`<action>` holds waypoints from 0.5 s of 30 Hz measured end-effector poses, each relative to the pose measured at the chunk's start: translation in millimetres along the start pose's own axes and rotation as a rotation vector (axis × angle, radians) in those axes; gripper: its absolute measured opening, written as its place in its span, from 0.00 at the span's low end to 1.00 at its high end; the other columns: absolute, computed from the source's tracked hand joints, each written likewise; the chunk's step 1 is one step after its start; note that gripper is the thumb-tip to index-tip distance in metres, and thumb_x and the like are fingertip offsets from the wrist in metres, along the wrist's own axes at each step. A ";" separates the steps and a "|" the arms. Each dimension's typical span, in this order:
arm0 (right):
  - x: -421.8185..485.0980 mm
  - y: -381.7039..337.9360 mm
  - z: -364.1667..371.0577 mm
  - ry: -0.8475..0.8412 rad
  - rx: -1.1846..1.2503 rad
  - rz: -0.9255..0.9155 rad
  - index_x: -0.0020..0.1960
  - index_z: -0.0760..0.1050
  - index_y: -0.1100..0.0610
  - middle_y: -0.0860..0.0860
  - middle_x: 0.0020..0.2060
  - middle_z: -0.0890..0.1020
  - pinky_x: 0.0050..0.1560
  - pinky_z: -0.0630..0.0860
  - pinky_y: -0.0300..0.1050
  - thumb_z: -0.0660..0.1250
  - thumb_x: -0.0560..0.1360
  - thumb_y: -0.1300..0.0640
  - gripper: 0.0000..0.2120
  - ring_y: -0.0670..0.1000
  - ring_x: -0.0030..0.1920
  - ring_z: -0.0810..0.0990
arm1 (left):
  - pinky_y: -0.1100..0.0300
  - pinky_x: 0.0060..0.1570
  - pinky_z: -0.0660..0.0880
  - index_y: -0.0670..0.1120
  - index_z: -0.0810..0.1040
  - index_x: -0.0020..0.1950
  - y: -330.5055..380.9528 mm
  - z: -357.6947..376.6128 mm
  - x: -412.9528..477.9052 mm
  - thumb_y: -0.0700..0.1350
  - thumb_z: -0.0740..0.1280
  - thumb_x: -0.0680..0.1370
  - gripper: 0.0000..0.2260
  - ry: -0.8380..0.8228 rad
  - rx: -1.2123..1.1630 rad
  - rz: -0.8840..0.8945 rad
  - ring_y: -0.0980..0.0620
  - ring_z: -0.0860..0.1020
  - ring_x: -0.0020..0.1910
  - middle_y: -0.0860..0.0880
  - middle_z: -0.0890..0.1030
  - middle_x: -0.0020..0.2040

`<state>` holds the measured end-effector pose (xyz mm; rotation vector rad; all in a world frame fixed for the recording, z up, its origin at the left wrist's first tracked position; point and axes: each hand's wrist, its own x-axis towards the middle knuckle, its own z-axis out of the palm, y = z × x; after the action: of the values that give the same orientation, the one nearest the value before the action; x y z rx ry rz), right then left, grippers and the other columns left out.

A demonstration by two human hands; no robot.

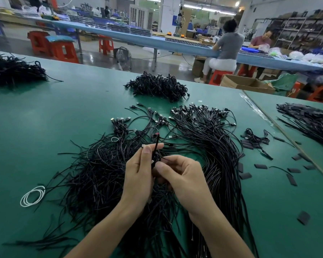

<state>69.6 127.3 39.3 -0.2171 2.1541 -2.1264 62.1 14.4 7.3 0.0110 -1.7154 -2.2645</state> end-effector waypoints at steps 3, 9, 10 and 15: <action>1.6 0.1 -1.2 0.123 -0.081 -0.074 0.48 0.82 0.51 0.50 0.37 0.86 0.35 0.75 0.34 0.72 0.76 0.55 0.02 0.46 0.36 0.84 | 0.62 0.25 0.71 0.56 0.83 0.51 -1.4 -2.3 2.2 0.59 0.56 0.79 0.17 0.013 0.056 0.020 0.54 0.73 0.25 0.51 0.79 0.29; 1.0 -2.8 -2.7 0.161 -0.202 -0.172 0.43 0.83 0.49 0.45 0.37 0.86 0.42 0.81 0.41 0.74 0.72 0.47 0.06 0.46 0.38 0.85 | 0.64 0.24 0.65 0.55 0.84 0.50 -0.8 -2.5 3.0 0.60 0.57 0.79 0.17 0.002 0.049 0.041 0.53 0.66 0.26 0.49 0.76 0.30; 1.0 -2.0 -3.1 0.171 -0.226 -0.178 0.42 0.83 0.48 0.45 0.36 0.86 0.41 0.82 0.43 0.73 0.72 0.46 0.06 0.47 0.37 0.85 | 0.64 0.24 0.65 0.55 0.84 0.51 -1.1 -2.6 3.1 0.60 0.58 0.79 0.17 0.004 0.056 0.048 0.54 0.66 0.25 0.48 0.75 0.30; 4.0 -2.5 -4.5 0.211 -0.200 -0.129 0.41 0.83 0.50 0.47 0.34 0.85 0.39 0.81 0.43 0.72 0.72 0.44 0.09 0.48 0.34 0.85 | 0.66 0.26 0.68 0.55 0.84 0.51 -4.3 -5.2 2.6 0.57 0.57 0.81 0.16 -0.002 0.134 0.106 0.58 0.66 0.26 0.50 0.74 0.31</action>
<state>64.9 131.0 42.0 -0.1575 2.5414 -2.0819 59.5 9.9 2.2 -0.0521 -1.8212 -2.0726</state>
